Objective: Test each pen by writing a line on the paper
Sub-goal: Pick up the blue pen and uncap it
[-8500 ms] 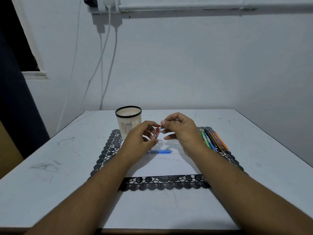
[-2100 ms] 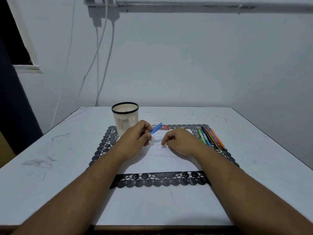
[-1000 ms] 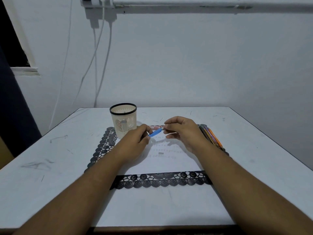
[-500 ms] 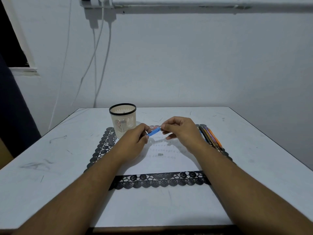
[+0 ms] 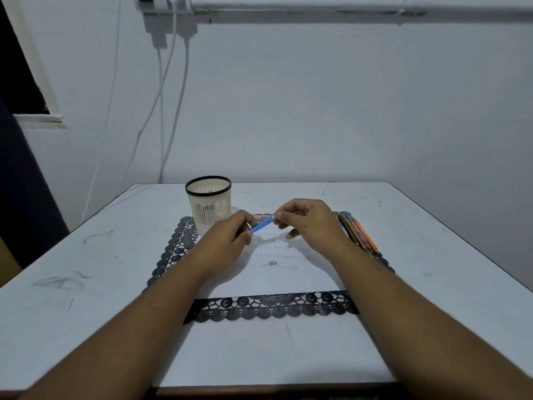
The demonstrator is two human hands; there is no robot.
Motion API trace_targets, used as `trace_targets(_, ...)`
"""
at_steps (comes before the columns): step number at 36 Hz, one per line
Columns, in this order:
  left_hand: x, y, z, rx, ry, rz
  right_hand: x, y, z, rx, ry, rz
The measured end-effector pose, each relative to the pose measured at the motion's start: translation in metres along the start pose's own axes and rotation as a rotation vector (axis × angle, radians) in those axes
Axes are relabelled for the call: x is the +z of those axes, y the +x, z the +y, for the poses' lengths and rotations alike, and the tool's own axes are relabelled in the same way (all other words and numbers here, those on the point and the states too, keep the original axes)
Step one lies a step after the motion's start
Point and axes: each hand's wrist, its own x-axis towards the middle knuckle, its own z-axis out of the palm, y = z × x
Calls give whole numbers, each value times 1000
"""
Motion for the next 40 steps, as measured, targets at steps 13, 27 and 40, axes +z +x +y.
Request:
trace_targets(13,-4,1,1,57,124,8,-1,-1,0,-31,-164,6)
trace_targets(27,-3,0,3,82,184,36,3,-3,-3,-30,-156,6)
trace_targets(40,-4,3,1,0,183,31,-6,0,-5,9,-368,-29)
